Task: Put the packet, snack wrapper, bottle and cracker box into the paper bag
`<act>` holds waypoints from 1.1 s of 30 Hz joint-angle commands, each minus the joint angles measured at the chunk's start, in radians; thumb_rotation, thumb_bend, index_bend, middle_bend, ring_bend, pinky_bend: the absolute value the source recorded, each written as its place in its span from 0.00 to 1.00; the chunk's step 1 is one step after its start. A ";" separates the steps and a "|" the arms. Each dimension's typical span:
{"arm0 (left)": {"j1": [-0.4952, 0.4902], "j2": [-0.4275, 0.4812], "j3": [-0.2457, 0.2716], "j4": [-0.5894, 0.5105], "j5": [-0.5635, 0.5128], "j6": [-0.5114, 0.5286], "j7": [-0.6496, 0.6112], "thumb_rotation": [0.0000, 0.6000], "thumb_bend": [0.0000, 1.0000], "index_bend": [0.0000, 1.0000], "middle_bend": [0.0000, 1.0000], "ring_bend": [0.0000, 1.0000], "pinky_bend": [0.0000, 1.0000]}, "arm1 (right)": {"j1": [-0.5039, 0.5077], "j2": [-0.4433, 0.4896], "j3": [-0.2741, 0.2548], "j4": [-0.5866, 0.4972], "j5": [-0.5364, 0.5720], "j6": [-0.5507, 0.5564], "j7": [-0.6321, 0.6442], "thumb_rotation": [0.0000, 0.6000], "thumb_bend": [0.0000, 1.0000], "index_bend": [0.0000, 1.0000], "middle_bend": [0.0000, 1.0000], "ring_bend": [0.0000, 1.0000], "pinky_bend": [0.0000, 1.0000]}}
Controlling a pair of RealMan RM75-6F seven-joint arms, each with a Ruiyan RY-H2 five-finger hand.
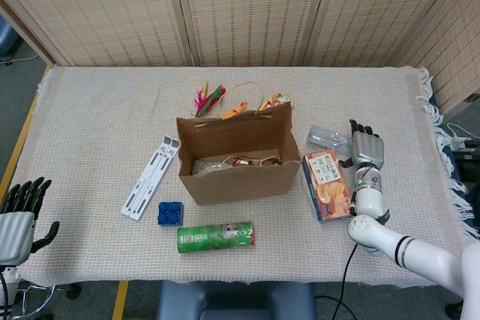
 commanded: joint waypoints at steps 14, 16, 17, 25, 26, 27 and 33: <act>0.001 -0.006 -0.005 -0.002 -0.008 0.004 0.008 1.00 0.36 0.00 0.00 0.00 0.00 | 0.038 -0.087 -0.028 0.276 0.069 -0.175 -0.063 1.00 0.08 0.00 0.10 0.05 0.19; 0.001 -0.007 -0.006 -0.004 -0.010 0.006 0.013 1.00 0.36 0.00 0.00 0.00 0.00 | 0.049 -0.112 -0.026 0.312 0.063 -0.195 -0.061 1.00 0.08 0.00 0.10 0.05 0.19; 0.001 -0.008 -0.006 -0.004 -0.011 0.005 0.015 1.00 0.36 0.00 0.00 0.00 0.00 | 0.055 -0.128 -0.025 0.332 0.061 -0.205 -0.062 1.00 0.08 0.00 0.10 0.05 0.19; 0.002 -0.008 -0.008 -0.006 -0.017 0.004 0.016 1.00 0.36 0.00 0.00 0.00 0.00 | 0.075 -0.211 -0.028 0.418 -0.007 -0.210 -0.046 1.00 0.21 0.24 0.19 0.21 0.37; 0.002 -0.007 -0.008 -0.006 -0.016 0.005 0.015 1.00 0.36 0.00 0.00 0.00 0.00 | 0.072 -0.214 -0.029 0.418 -0.023 -0.204 -0.037 1.00 0.24 0.31 0.24 0.27 0.45; 0.003 -0.007 -0.007 -0.006 -0.015 0.006 0.014 1.00 0.36 0.00 0.00 0.00 0.00 | 0.067 -0.216 -0.029 0.416 -0.044 -0.191 -0.026 1.00 0.26 0.38 0.32 0.35 0.54; 0.005 -0.005 -0.004 -0.003 -0.008 0.008 -0.001 1.00 0.36 0.00 0.00 0.00 0.00 | 0.023 -0.184 -0.030 0.348 -0.122 -0.134 0.022 1.00 0.34 0.63 0.58 0.63 0.73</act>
